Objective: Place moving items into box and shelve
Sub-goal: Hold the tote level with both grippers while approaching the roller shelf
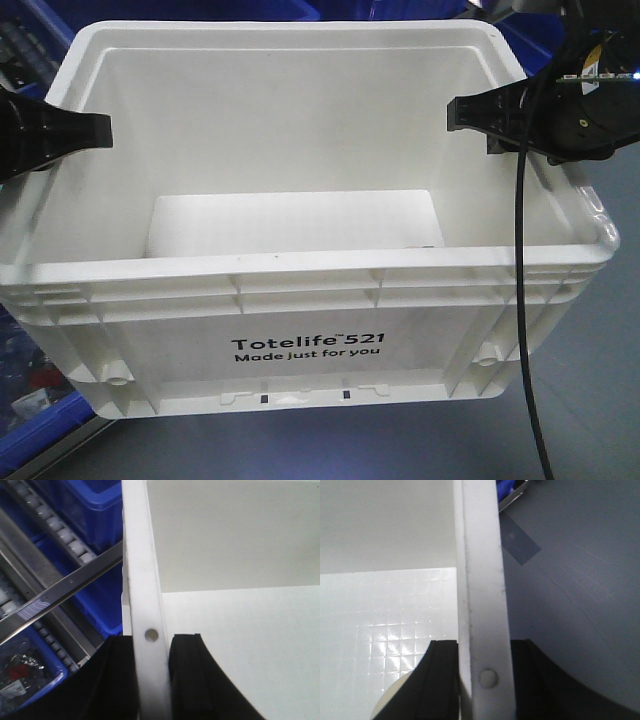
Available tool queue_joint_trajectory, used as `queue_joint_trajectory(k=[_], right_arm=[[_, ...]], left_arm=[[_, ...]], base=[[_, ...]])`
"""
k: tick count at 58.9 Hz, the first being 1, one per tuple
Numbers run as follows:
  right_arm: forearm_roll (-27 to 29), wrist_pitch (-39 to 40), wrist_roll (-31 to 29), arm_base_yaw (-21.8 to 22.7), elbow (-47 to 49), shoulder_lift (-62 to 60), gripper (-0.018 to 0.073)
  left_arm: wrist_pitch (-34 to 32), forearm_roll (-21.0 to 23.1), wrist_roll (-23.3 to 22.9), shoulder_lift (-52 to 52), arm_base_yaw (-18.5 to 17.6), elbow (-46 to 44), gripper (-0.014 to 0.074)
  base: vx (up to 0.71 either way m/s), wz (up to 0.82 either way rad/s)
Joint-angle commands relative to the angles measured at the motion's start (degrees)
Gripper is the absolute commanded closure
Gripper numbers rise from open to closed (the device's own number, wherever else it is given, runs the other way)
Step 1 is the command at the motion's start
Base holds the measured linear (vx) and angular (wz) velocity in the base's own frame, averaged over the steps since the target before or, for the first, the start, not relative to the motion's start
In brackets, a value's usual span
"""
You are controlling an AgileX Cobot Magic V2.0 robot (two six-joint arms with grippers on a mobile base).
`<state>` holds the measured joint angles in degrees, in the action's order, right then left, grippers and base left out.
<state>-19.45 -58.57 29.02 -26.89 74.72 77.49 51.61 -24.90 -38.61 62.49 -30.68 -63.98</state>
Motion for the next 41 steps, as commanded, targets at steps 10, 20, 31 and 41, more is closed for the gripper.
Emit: queue_joint_trajectory(k=[10, 20, 31, 41], right_arm=[[-4.5, 5.0, -1.1, 0.0, 2.2, -2.4, 0.0575], [-4.5, 5.0, -1.1, 0.0, 2.2, -2.4, 0.0575], [-4.5, 5.0, -1.1, 0.0, 2.2, -2.4, 0.0575], [-4.5, 5.0, -1.1, 0.0, 2.2, -2.4, 0.0575]], left_arm=[[-7.2, -3.8, 0.3, -2.0, -0.5, -2.5, 0.0619], [-7.2, -3.8, 0.3, -2.0, -0.5, -2.5, 0.0619], [-7.2, -3.8, 0.3, -2.0, -0.5, -2.5, 0.0619], [-7.2, -3.8, 0.3, -2.0, -0.5, -2.5, 0.0619]], base=[[0.04, 0.63], [0.03, 0.63], [0.03, 0.58], [0.03, 0.48]])
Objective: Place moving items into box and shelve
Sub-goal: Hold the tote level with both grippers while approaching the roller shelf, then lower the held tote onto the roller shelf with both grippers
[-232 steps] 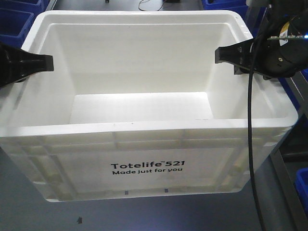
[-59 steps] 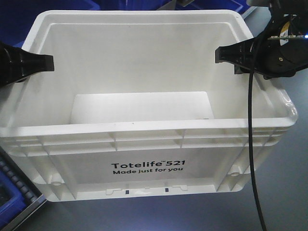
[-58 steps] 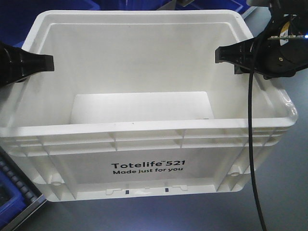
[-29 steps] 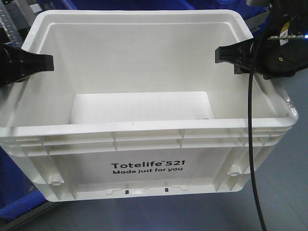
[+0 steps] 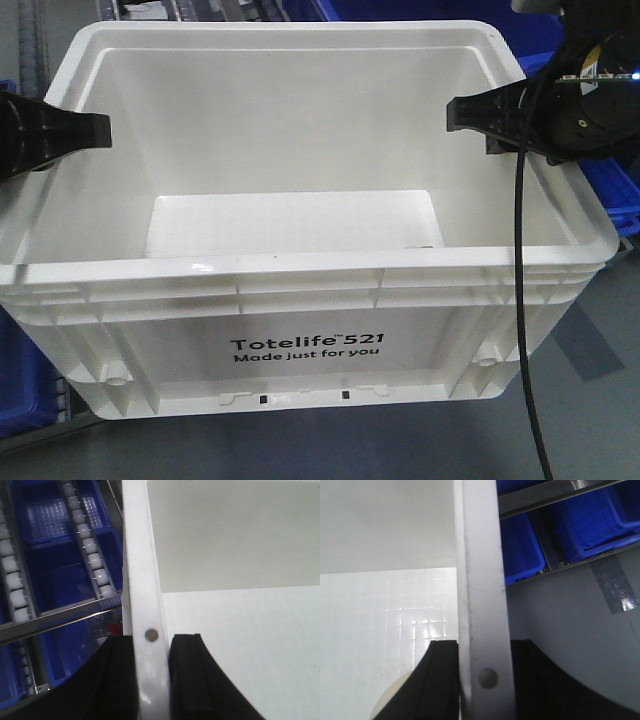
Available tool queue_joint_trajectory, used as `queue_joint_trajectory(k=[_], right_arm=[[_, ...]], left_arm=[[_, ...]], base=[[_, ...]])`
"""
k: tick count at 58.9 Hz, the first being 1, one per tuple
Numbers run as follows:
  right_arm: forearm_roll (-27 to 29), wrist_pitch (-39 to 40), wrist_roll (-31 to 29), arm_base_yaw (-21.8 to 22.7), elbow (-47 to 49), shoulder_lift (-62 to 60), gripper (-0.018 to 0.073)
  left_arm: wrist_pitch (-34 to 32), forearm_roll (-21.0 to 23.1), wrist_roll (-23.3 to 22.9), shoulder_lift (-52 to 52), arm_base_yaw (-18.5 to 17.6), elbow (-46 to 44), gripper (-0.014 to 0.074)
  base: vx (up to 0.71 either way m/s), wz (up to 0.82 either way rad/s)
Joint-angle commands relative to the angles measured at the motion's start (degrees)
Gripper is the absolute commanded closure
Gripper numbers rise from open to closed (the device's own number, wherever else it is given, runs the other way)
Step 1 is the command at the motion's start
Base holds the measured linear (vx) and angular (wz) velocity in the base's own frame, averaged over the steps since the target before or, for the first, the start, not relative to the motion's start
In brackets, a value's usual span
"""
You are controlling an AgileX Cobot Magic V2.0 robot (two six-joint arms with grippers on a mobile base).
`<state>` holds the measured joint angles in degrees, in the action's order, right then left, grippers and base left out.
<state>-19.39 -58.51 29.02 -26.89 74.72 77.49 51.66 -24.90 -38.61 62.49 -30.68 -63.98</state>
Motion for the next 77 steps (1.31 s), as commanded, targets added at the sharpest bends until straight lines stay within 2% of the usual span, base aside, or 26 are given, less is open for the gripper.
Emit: queue_joint_trajectory(k=[1, 39, 77], right_arm=[[-4.5, 4.9, -1.1, 0.0, 2.2, -2.4, 0.0575], [-4.5, 4.9, -1.1, 0.0, 2.2, -2.4, 0.0575], [-4.5, 4.9, -1.1, 0.0, 2.2, -2.4, 0.0575]], left_arm=[[-7.2, -3.8, 0.3, -2.0, -0.5, -2.5, 0.0619], [-7.2, -3.8, 0.3, -2.0, -0.5, -2.5, 0.0619], [-7.2, -3.8, 0.3, -2.0, -0.5, -2.5, 0.0619]], base=[[0.03, 0.44], [0.05, 0.37], [0.07, 0.16]])
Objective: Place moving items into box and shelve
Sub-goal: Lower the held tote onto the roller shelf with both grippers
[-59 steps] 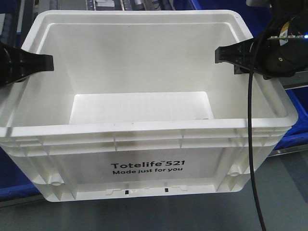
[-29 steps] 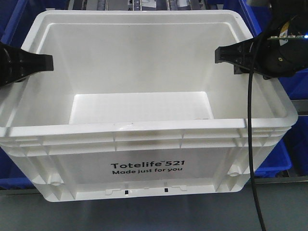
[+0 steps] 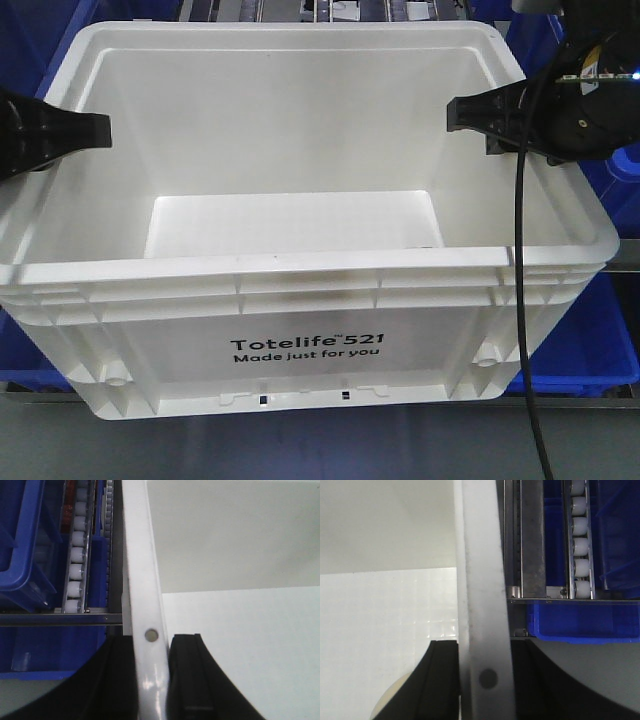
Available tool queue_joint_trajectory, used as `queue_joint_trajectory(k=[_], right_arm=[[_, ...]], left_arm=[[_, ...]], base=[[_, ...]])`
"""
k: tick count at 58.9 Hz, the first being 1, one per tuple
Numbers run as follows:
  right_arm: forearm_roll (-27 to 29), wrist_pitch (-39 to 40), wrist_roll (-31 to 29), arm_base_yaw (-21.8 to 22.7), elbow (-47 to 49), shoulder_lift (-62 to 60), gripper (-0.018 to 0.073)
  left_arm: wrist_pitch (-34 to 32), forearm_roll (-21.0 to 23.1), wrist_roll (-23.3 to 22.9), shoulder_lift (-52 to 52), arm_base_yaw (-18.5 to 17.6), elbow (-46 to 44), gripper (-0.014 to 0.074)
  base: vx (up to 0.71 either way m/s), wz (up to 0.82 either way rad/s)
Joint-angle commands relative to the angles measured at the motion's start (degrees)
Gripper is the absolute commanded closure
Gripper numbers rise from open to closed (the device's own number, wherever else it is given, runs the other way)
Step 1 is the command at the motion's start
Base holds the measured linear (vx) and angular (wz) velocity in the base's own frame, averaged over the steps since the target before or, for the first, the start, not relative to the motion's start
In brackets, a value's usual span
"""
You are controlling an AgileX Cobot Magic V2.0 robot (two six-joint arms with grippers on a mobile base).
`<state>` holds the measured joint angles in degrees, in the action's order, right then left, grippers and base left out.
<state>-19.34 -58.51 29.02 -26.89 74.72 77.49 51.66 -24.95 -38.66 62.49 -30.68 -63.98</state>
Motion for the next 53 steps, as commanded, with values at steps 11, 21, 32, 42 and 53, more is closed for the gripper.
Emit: queue_joint_trajectory(k=[11, 21, 32, 42, 53], right_arm=[[-4.6, 4.9, -1.1, 0.0, 2.2, -2.4, 0.0575], [-4.6, 4.9, -1.1, 0.0, 2.2, -2.4, 0.0575], [-4.6, 4.9, -1.1, 0.0, 2.2, -2.4, 0.0575], [-4.6, 4.9, -1.1, 0.0, 2.2, -2.4, 0.0575], [-4.6, 4.9, -1.1, 0.0, 2.2, -2.4, 0.0575]], left_arm=[[-7.2, -3.8, 0.4, -2.0, -0.5, -2.5, 0.0619], [-7.2, -3.8, 0.4, -2.0, -0.5, -2.5, 0.0619], [-7.2, -3.8, 0.4, -2.0, -0.5, -2.5, 0.0619], [-7.2, -3.8, 0.4, -2.0, -0.5, -2.5, 0.0619], [-7.2, -3.8, 0.4, -2.0, -0.5, -2.5, 0.0619]], base=[[0.07, 0.04], [0.08, 0.08], [0.09, 0.06], [0.1, 0.03], [0.11, 0.0]])
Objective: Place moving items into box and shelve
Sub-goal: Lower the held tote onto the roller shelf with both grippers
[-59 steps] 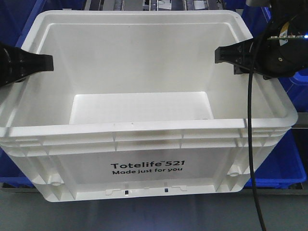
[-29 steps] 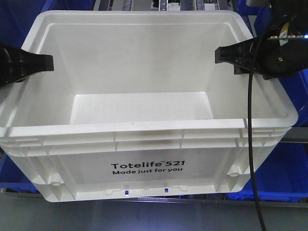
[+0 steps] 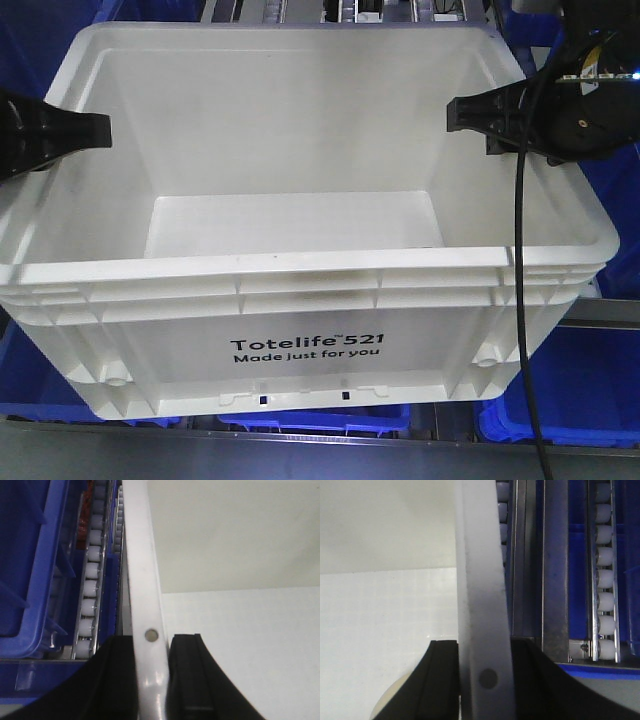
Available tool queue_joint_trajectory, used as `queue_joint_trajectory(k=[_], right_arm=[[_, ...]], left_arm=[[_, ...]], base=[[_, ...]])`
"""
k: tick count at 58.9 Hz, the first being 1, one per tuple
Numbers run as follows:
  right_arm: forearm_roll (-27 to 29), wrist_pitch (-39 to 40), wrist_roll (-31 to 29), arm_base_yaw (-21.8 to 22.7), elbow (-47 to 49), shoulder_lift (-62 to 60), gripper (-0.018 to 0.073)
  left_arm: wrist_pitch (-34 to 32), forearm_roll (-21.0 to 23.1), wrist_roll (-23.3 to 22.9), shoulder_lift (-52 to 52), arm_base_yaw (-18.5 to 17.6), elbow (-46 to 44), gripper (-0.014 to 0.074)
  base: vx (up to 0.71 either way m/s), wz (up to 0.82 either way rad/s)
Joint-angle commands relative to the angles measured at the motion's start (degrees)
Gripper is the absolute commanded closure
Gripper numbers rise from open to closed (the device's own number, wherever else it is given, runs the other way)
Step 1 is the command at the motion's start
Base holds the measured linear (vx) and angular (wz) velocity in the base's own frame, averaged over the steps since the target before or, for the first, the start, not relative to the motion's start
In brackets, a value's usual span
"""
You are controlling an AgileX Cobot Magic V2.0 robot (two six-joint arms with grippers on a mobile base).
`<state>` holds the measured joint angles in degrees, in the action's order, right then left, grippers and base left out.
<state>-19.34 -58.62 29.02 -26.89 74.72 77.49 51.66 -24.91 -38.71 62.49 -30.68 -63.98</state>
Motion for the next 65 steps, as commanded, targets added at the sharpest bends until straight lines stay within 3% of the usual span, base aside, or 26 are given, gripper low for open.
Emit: queue_joint_trajectory(k=[1, 65], right_arm=[[-4.6, 5.1, -1.1, 0.0, 2.2, -2.4, 0.0575], [-4.6, 5.1, -1.1, 0.0, 2.2, -2.4, 0.0575]], left_arm=[[-7.2, -3.8, 0.4, -2.0, -0.5, -2.5, 0.0619], [-7.2, -3.8, 0.4, -2.0, -0.5, -2.5, 0.0619]], base=[[0.12, -0.03], [0.14, -0.09]])
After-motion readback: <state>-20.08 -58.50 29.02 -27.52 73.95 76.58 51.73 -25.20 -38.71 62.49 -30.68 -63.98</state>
